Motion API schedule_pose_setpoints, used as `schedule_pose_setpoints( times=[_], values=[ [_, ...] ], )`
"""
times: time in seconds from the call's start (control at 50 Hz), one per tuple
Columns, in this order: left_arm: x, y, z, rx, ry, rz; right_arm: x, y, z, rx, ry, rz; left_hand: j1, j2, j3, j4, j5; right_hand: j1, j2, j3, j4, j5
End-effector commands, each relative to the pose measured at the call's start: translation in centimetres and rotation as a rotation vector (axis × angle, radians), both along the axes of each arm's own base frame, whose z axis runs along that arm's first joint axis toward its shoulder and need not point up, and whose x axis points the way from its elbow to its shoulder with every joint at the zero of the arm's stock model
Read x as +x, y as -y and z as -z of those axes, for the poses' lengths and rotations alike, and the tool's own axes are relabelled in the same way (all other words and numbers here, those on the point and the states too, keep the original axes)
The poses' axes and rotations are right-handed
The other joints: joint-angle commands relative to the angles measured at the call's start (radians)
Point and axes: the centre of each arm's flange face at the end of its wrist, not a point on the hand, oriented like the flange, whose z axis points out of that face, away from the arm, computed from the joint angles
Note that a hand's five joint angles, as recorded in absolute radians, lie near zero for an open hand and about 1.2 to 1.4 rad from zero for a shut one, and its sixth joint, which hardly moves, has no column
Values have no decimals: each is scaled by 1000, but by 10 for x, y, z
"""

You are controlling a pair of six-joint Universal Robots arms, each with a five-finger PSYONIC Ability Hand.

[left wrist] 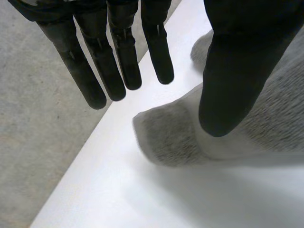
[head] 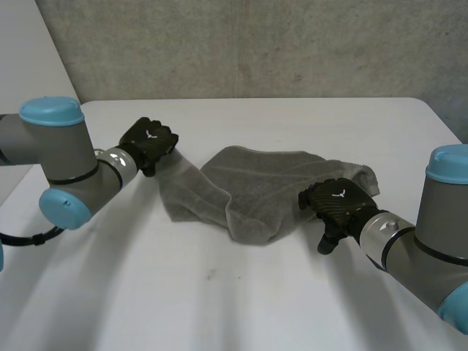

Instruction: Fold the towel.

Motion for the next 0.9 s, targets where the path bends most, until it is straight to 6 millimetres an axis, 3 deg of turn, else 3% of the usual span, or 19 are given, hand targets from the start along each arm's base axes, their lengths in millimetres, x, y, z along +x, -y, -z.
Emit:
schedule_pose_setpoints(
  times=[0.02,0.38,0.42,0.46,0.52,0.54,0.74,0.84,0.9],
  values=[
    [-19,-21,15,83,-60,119,0,-1,1,4,-2,-3,-4,-4,-5,-4,-3,147,74,71,69,79],
    [-36,-28,40,237,-5,178,-1,-2,3,10,-5,-2,70,69,68,69,70,147,73,71,69,79],
    [-36,-28,40,234,5,180,-1,-2,3,10,-6,-3,129,128,127,128,129,147,73,71,69,79],
    [-38,-32,39,210,35,196,-1,-2,4,5,-18,-7,455,455,454,455,456,147,73,71,69,79],
    [-40,-35,38,198,54,208,-1,-2,4,2,-24,-11,625,624,623,624,625,147,73,71,69,79],
    [-42,-39,33,180,68,206,-1,-3,5,2,-30,-13,717,717,716,717,718,147,73,71,69,79],
    [-21,-54,-7,109,132,12,-3,-3,-1,1,-20,3,718,718,717,718,719,129,56,53,52,61],
    [-7,-81,-29,86,123,-25,-4,-14,-30,30,113,55,718,718,717,718,719,124,50,47,46,55],
    [-6,-90,-34,74,116,-23,-3,-16,-29,72,154,71,718,718,717,718,719,124,50,47,46,55]
  ],
)
